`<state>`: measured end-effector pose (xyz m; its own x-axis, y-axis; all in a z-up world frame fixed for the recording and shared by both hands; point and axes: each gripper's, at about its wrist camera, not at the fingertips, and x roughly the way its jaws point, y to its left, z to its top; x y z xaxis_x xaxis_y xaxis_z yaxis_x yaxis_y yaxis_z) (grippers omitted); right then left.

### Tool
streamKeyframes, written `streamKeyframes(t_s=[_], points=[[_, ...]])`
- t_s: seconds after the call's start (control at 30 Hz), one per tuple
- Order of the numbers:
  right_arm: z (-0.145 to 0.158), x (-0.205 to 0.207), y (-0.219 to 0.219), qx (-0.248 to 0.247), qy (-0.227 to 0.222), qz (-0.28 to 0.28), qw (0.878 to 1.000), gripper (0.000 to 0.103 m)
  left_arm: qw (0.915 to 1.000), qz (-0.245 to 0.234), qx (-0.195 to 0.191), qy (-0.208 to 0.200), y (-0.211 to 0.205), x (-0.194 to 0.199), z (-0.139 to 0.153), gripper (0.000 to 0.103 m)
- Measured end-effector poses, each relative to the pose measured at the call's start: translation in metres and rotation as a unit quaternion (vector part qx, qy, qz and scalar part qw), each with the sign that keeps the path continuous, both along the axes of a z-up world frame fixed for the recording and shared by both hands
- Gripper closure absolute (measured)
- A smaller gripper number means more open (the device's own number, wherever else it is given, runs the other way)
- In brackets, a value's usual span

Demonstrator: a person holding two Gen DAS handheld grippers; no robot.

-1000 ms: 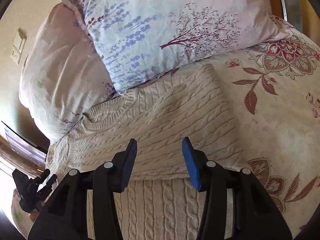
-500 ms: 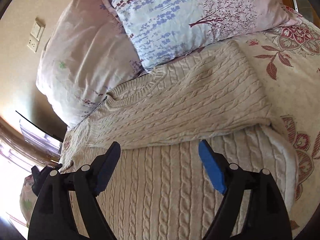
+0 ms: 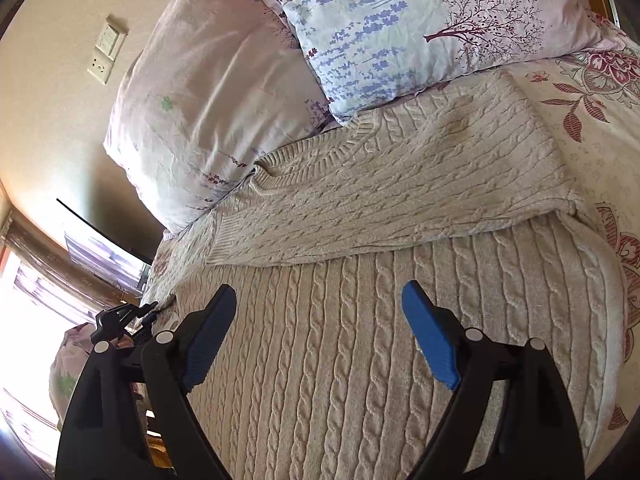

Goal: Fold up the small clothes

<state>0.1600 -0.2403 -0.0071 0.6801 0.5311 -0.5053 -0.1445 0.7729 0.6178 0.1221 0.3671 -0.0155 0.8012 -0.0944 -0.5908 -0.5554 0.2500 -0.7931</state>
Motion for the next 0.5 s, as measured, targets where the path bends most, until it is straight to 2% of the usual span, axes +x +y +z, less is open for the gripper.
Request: streamKeyframes(t_s=[0.1,0.27,0.4,0.5], points=[[-0.001,-0.003,-0.002,0.003,-0.002,0.001,1.0,0.016,0.9997,0.001,0.021,-0.016,-0.006,0.003,0.009,0.096],[-0.002,-0.008,-0.011,0.008,-0.008,-0.007,1.0,0.015,0.995,-0.028,0.069,-0.066,-0.026,0.016,0.044,0.096],[-0.005,-0.013,-0.018,0.016,-0.01,-0.017,1.0,0.015,0.9846,-0.081,0.102,-0.117,-0.061,0.037,0.076,0.096],[-0.008,-0.014,-0.02,0.019,-0.008,-0.019,1.0,0.015,0.9713,-0.133,0.124,-0.153,-0.103,0.056,0.094,0.096]])
